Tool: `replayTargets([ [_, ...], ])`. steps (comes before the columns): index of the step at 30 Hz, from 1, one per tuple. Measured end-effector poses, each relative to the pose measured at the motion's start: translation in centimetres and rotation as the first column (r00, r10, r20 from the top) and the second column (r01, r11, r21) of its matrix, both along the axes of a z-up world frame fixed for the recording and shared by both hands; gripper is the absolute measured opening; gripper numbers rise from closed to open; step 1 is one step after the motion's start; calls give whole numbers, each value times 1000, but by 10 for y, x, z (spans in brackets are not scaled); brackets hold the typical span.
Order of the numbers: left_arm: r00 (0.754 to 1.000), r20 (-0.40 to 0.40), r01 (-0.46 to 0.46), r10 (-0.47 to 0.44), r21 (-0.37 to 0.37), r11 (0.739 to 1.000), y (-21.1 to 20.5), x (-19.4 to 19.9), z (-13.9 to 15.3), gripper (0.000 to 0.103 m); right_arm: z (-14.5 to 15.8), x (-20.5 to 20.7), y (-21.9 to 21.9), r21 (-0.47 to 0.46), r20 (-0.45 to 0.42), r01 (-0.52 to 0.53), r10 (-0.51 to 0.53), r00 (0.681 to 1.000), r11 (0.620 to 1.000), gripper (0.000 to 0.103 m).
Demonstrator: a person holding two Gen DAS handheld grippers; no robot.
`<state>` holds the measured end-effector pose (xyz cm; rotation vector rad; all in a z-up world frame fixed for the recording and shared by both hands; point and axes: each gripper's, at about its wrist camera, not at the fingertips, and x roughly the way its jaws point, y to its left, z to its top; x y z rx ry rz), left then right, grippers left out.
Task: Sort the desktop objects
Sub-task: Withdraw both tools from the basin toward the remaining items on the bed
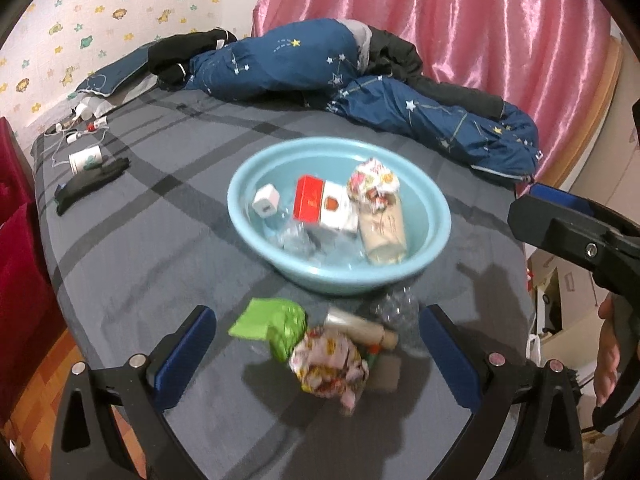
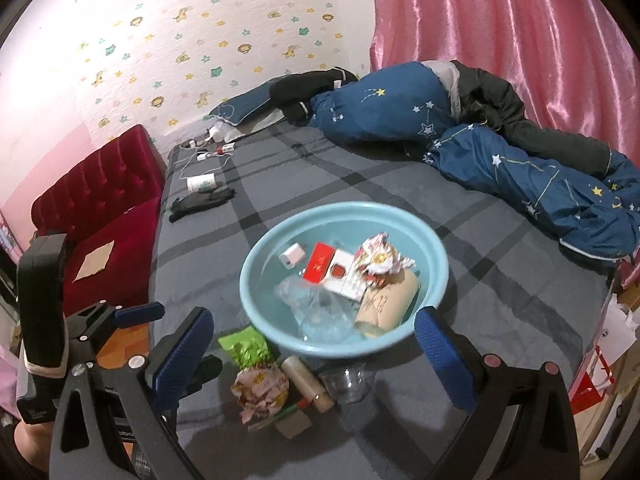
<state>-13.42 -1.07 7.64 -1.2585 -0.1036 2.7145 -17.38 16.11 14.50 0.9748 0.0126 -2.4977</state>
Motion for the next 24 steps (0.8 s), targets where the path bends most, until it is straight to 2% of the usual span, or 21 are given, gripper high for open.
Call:
replayTargets([
  [10, 999, 24, 24, -24, -9, 1000, 1, 30, -37, 103, -43, 25, -5, 14, 25, -33, 33, 999, 999, 103],
  [20, 998, 68, 19, -18, -17, 1000, 4, 47, -82, 103, -99, 33, -15, 97, 82, -76, 68, 994, 992, 103],
  [24, 997, 67, 44, -41, -35, 998, 10, 52, -96, 103, -120, 34, -17, 102, 106, -82, 71, 992, 991, 103],
])
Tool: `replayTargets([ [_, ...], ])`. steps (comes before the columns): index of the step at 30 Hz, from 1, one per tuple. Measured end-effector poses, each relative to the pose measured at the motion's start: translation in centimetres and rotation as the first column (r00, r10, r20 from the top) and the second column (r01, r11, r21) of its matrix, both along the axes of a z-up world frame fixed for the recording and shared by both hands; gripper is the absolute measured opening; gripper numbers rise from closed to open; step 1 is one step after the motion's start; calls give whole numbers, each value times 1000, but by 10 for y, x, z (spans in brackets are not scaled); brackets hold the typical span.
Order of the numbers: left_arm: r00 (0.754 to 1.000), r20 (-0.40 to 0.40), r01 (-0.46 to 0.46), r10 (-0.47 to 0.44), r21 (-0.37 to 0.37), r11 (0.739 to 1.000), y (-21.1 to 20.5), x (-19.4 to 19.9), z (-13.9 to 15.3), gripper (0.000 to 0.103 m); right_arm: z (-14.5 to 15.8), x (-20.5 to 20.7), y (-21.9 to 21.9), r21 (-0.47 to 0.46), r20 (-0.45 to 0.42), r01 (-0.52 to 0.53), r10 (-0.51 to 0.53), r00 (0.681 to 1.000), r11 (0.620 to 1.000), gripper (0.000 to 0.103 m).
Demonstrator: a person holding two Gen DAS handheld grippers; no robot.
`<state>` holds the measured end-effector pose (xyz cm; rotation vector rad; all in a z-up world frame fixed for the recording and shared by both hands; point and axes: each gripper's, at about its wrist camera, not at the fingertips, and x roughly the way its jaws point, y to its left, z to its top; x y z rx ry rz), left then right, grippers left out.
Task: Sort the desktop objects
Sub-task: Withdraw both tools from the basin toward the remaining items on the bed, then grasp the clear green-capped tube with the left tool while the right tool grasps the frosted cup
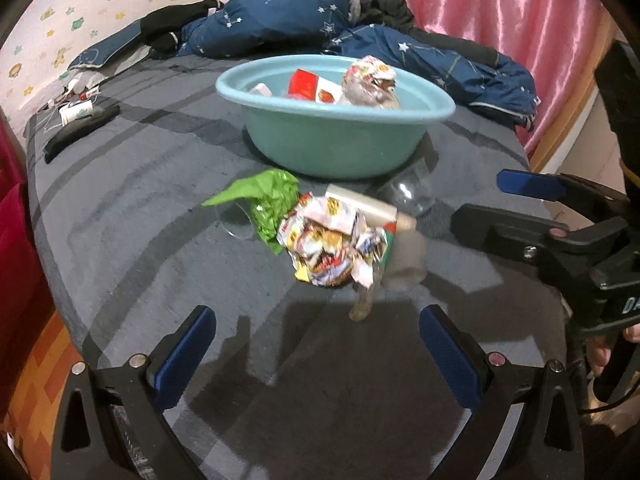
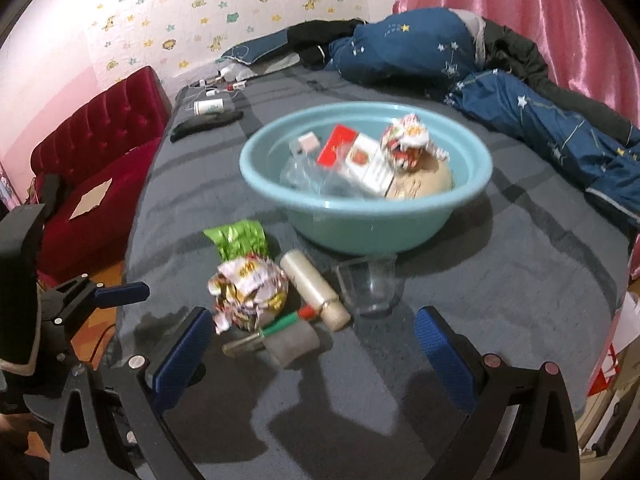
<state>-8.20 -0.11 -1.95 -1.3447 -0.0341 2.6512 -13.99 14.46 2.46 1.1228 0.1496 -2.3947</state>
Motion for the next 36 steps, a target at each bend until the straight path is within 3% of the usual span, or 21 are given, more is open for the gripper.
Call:
replayTargets([
  [15, 1000, 4, 6, -6, -40, 999, 16, 11, -36, 103, -64, -7, -11, 18, 81, -82, 80, 993, 996, 102],
  [25, 1000, 0, -8, 8, -27, 1000, 17, 10, -35, 103, -70, -10, -18, 15, 102, -110, 108, 989, 994, 85],
  [31, 1000, 9, -8, 8, -2, 1000, 14, 8, -33, 103, -70, -11, -25, -8, 118, -154, 154, 981, 988, 61],
  [33, 1000, 11, -7, 7, 5, 1000, 15, 6, -31, 103, -68, -10, -27, -7, 112, -162, 162, 980, 987, 42],
  [35, 1000, 4, 2, -2, 6, 1000, 17, 5, -29, 103, -66, -7, -27, -4, 99, -160, 159, 982, 987, 10],
  [36, 1000, 1, 6, -6, 6, 1000, 17, 5, -28, 103, -65, -7, -26, -10, 98, -159, 159, 982, 987, 1],
])
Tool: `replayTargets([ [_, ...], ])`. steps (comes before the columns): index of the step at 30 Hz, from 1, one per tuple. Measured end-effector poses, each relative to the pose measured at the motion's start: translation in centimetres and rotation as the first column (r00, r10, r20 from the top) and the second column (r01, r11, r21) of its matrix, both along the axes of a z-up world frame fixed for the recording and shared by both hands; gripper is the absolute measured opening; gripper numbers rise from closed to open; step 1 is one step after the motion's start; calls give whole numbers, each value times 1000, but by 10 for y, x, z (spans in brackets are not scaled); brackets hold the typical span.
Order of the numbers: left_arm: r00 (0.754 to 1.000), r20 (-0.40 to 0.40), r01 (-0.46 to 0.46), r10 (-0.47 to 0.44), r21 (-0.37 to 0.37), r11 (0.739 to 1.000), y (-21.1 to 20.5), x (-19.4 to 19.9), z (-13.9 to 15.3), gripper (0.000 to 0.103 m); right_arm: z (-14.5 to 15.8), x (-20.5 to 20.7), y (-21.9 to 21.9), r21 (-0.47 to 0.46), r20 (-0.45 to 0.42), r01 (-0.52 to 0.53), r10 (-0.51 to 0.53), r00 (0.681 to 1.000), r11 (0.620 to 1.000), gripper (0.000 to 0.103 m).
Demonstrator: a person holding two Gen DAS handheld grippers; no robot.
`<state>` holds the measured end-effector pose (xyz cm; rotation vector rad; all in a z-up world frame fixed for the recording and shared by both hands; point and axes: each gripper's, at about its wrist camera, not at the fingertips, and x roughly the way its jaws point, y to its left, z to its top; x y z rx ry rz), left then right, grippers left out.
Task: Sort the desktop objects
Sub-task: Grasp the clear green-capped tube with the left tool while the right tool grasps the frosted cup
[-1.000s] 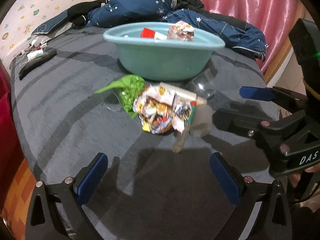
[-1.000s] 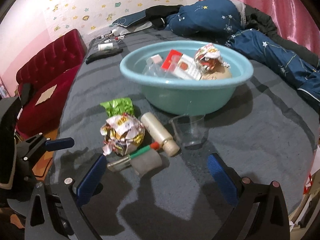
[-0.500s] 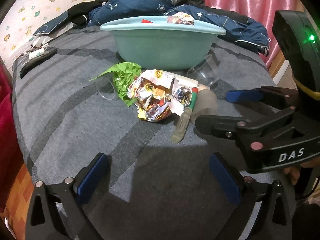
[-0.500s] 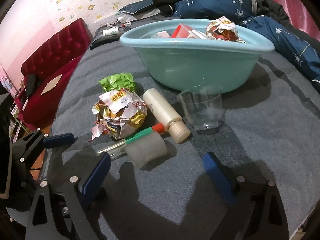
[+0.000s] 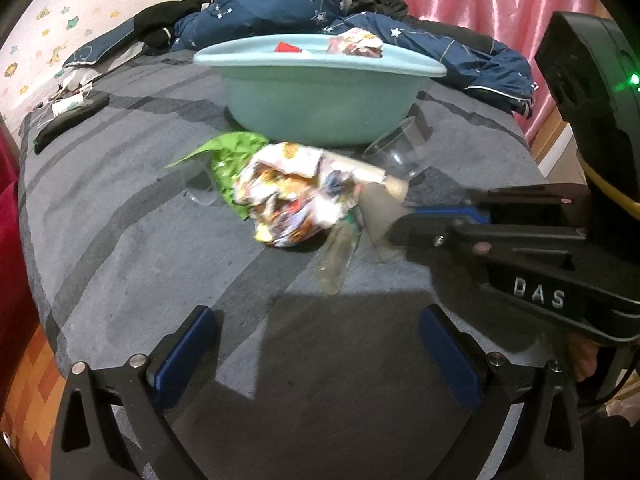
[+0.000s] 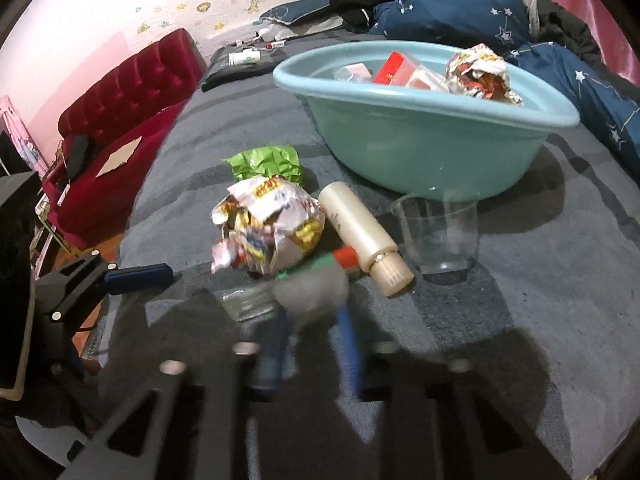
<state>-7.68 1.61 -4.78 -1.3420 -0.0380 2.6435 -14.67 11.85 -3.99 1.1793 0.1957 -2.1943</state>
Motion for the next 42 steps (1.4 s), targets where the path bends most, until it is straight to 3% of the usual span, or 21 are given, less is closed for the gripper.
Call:
replayTargets([
  [15, 999, 38, -23, 20, 62, 998, 1, -17, 2, 103, 40, 18, 48, -46, -46, 126, -128, 991, 991, 2],
  [22, 996, 74, -62, 56, 83, 995, -1, -32, -6, 103, 41, 23, 62, -60, -50, 164, -167, 985, 985, 2],
  [29, 996, 58, -69, 67, 36, 997, 7, -34, -8, 102, 41, 28, 73, -66, -47, 181, -184, 982, 981, 2],
  [32, 997, 54, -58, 57, 30, 998, 10, -34, -7, 90, 41, 28, 76, -73, -44, 188, -192, 980, 979, 2],
  [36, 997, 61, -49, 48, 18, 999, 16, -37, -6, 54, 42, 30, 78, -77, -50, 195, -199, 979, 978, 2],
  [37, 997, 64, -44, 42, 29, 999, 16, -37, -5, 38, 43, 30, 78, -79, -53, 198, -203, 978, 977, 2],
  [39, 997, 65, -36, 33, 41, 999, 18, -37, -2, 17, 44, 31, 79, -82, -54, 202, -207, 977, 976, 2],
  [42, 999, 52, -9, 7, 41, 999, 22, -30, 3, 11, 47, 33, 81, -85, -62, 207, -213, 975, 975, 2],
])
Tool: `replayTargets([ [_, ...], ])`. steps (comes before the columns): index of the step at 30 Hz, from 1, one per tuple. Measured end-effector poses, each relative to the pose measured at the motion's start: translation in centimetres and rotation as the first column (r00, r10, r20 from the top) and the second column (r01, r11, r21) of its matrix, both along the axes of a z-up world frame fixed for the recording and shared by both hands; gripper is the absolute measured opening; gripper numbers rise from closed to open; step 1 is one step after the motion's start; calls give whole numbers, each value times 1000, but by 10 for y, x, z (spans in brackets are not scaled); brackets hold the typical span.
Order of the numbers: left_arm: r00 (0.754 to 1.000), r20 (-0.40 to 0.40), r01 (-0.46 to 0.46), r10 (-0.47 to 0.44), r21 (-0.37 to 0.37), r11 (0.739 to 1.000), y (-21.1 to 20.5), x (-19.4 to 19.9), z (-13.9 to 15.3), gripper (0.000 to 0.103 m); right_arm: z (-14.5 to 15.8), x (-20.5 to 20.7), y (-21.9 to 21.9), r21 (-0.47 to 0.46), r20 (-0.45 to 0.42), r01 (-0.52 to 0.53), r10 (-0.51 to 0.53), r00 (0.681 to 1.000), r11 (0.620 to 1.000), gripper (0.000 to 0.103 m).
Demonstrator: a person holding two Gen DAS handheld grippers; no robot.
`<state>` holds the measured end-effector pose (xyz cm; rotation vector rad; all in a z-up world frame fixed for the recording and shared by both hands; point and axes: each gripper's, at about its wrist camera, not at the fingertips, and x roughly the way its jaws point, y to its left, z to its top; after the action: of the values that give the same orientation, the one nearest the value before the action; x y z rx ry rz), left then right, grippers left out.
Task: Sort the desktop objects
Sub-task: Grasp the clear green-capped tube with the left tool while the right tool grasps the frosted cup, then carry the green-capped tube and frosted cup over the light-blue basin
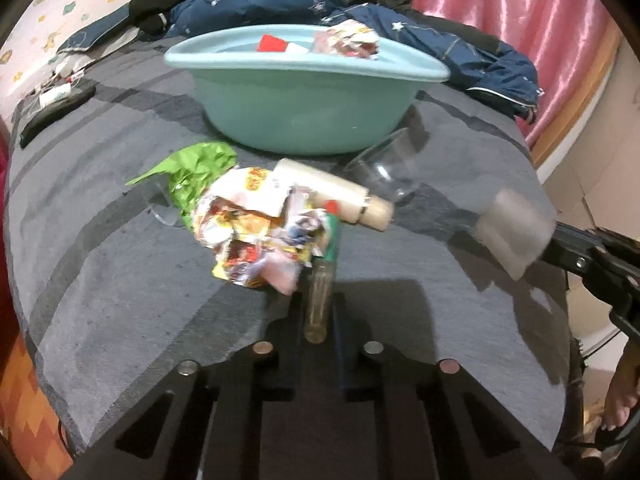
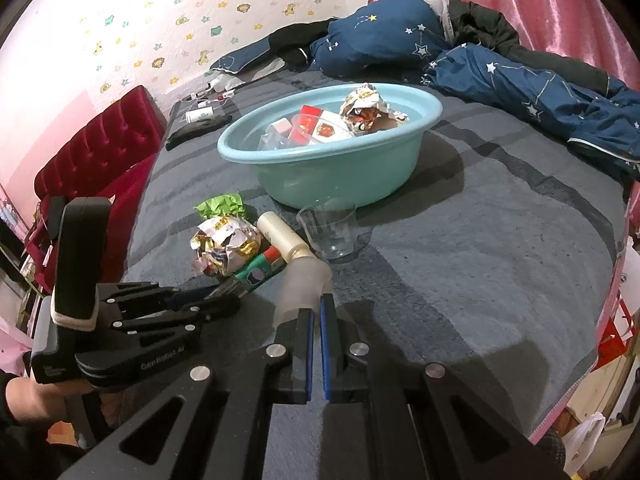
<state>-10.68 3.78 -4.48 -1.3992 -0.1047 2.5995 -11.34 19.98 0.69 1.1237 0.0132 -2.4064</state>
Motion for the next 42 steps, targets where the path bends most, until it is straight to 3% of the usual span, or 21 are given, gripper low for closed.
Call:
replayTargets([
  [23, 993, -117, 13, -15, -17, 1000, 6, 48, 42, 11, 24, 44, 2, 18, -90, 16, -14, 996, 1000, 2],
  [35, 971, -237, 0, -11, -48, 999, 6, 66, 70, 11, 38, 69, 5, -29, -198, 48, -52, 979, 998, 2],
  [42, 959, -281, 20, -29, -33, 999, 4, 63, 98, 11, 64, 71, 10, -31, -245, 53, -59, 968, 998, 2],
])
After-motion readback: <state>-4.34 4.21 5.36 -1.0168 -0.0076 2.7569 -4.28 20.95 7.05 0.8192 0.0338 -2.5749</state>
